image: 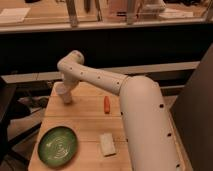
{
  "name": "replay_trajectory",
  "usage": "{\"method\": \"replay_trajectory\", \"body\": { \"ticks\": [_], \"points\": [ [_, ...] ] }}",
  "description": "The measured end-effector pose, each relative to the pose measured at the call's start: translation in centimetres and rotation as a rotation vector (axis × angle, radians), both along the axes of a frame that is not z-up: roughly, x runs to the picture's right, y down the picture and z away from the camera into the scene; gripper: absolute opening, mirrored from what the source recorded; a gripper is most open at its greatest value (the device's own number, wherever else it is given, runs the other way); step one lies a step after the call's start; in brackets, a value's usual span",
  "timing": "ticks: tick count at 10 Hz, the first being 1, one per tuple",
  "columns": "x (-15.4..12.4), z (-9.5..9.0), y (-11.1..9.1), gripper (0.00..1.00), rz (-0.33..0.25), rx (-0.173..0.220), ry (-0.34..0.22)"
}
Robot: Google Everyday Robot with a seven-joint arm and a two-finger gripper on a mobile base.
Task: Pick up the ceramic cup
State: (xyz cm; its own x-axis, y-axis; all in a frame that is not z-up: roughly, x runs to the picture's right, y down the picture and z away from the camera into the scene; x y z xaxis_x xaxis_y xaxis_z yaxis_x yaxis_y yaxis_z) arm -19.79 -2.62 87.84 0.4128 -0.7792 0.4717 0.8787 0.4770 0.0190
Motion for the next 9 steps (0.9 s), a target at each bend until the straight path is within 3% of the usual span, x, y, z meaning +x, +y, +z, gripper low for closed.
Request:
{"method": "replay_trajectory", "body": {
  "ticks": [2,9],
  "points": [
    [0.5,-0.2,-0.6,0.00,-0.003,0.002,0.004],
    [1.6,-0.7,-1.8,0.00,-0.013,-0.002,0.012]
  ]
}}
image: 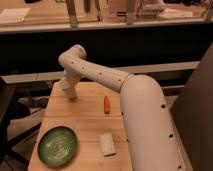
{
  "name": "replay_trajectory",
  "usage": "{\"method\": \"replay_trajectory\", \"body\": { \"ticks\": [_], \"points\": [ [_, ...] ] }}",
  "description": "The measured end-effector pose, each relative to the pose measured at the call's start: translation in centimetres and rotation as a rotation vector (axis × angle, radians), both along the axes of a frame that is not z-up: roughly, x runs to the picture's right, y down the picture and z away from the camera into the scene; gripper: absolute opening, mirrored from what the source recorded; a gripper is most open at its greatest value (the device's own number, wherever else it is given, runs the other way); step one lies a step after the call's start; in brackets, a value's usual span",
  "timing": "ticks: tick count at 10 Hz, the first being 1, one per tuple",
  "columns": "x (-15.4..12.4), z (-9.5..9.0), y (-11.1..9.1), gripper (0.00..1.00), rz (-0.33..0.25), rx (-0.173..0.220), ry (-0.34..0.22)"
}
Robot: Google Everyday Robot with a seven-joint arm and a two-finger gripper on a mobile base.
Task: Pick up the ceramic cup
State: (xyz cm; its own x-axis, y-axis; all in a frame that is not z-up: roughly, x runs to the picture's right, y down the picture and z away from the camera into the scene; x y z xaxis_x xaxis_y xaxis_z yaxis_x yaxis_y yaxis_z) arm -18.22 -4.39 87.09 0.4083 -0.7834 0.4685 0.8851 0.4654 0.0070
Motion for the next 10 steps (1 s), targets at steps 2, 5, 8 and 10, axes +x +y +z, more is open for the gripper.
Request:
{"method": "replay_trajectory", "body": {
  "ticks": [2,5,8,10],
  "points": [
    [0.1,-0.1,-0.3,0.00,-0.004,-0.001,0.001],
    [1.8,-0.1,-1.2,0.00,-0.009,0.006,0.016],
    [2.3,-0.2,-1.9,0.00,-0.015,0.006,0.020],
    [3.5,-0.4,-2.2,0.00,-0.015,0.009,0.027]
  ]
}}
